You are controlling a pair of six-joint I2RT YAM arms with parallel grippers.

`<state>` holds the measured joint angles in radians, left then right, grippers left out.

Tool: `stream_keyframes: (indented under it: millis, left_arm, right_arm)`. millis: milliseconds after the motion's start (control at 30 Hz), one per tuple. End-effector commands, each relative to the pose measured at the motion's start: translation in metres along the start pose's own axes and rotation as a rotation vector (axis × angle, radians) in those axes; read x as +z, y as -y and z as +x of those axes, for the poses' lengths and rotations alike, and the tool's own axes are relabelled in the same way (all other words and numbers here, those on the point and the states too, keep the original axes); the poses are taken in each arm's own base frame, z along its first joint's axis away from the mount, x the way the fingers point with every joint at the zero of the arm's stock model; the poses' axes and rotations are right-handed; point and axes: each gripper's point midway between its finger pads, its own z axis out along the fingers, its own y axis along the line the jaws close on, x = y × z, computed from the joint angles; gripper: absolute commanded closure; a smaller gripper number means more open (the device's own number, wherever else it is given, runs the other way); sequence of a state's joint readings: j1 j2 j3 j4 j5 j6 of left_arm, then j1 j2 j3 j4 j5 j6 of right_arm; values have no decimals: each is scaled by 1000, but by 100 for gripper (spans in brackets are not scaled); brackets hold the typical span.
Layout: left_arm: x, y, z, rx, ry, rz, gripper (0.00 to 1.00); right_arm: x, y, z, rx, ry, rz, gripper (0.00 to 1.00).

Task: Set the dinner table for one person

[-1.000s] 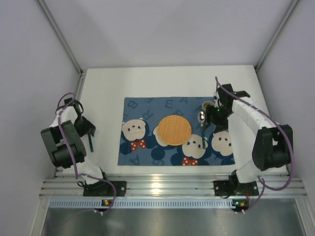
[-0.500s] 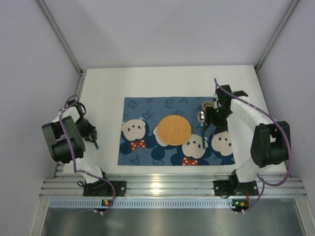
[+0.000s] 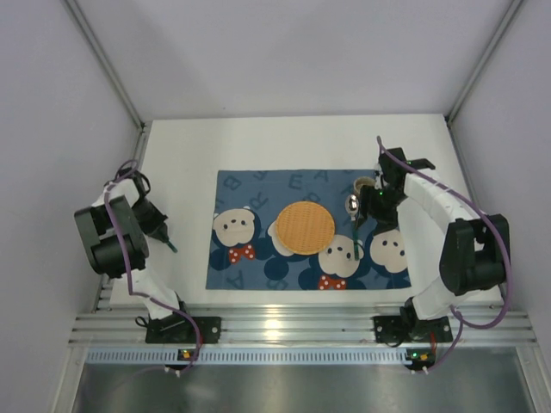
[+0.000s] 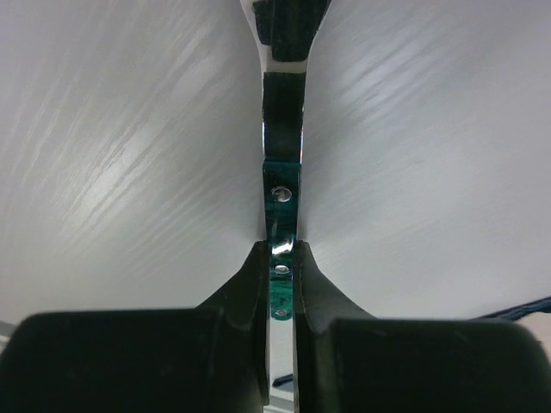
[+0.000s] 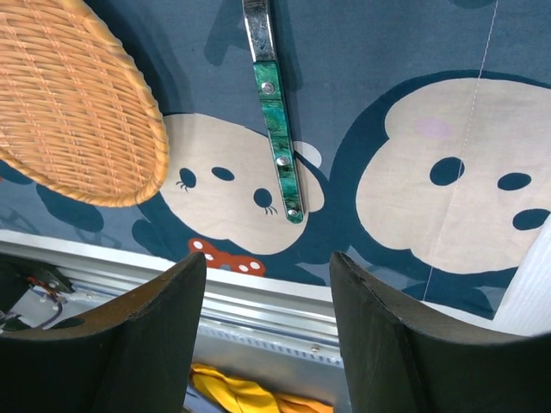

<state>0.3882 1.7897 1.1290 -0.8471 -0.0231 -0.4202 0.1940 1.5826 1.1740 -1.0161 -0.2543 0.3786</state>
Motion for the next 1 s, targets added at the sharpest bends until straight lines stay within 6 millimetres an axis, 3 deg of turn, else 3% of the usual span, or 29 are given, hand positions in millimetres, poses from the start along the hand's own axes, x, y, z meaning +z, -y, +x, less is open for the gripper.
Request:
stream_keyframes:
  millis: [0, 133, 167, 233, 267, 333, 533, 767, 967]
  left_arm:
    - [-27, 54, -47, 42, 172, 154, 100]
    - [-64, 119, -30, 180, 222, 255, 100]
    - [-71, 145, -13, 251, 224, 285, 100]
    - [-73, 172, 11, 310, 203, 327, 100]
    - [-71, 192, 37, 380, 185, 342, 100]
    - [-65, 215, 69, 445, 160, 374, 100]
    - [-48, 232, 123, 572, 93, 362, 100]
    - [-30, 226, 175, 665, 39, 336, 100]
    - [-29, 220, 192, 721, 38, 325, 100]
  right_arm:
    - [-21, -12, -10, -4, 75, -20, 41]
    - [-24, -17, -15, 3, 105, -29, 41]
    - [-25, -17, -15, 6, 111, -27, 41]
    - [-24, -16, -16, 15, 120, -23, 41]
    - [-24, -15, -16, 16, 122, -22, 41]
    - [-25, -16, -16, 16, 127, -25, 41]
    - [-28, -10, -8, 12, 139, -14, 41]
    - [-24, -2, 5, 9, 128, -1, 41]
    - [-22, 1, 8, 6, 124, 5, 40]
